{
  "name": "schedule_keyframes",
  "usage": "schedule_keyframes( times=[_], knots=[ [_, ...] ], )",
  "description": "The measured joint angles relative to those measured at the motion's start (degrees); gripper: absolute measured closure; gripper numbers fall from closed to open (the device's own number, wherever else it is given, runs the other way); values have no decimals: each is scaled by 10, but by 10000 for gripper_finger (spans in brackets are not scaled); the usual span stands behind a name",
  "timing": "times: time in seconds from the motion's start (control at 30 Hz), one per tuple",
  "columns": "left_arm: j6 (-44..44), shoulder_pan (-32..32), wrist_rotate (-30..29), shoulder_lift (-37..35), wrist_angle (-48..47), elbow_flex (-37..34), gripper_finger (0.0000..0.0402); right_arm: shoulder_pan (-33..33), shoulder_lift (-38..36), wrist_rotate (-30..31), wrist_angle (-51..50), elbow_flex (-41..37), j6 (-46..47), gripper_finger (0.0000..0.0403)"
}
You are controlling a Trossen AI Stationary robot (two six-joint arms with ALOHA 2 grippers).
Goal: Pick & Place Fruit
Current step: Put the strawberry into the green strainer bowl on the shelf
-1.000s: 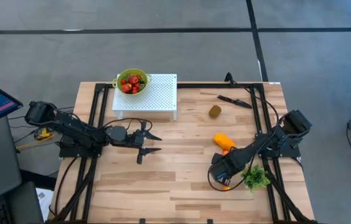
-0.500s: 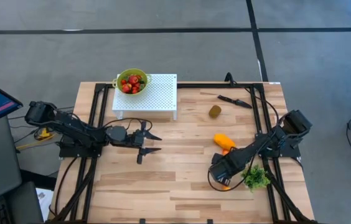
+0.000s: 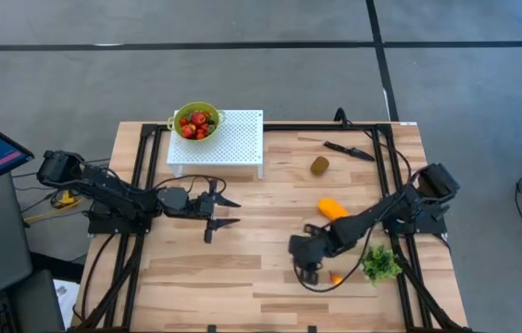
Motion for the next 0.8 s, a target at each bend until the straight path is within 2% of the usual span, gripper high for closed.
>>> schedule_keyframes(
  times=[0.2,0.27,0.37,0.53,0.8],
  knots=[
    [0,0,4,0,0,0,215,-37,-1,-15,50,44,-110,270],
    [2,-2,31,0,0,0,215,-50,-1,-21,51,61,-141,266],
    [56,-24,56,0,-1,0,215,-72,-1,-25,49,85,-185,265],
    [168,-76,4,0,8,0,215,-113,-3,-26,49,120,-228,270],
    [166,-75,-32,0,47,6,215,-150,-3,-29,71,147,-295,266]
  ],
)
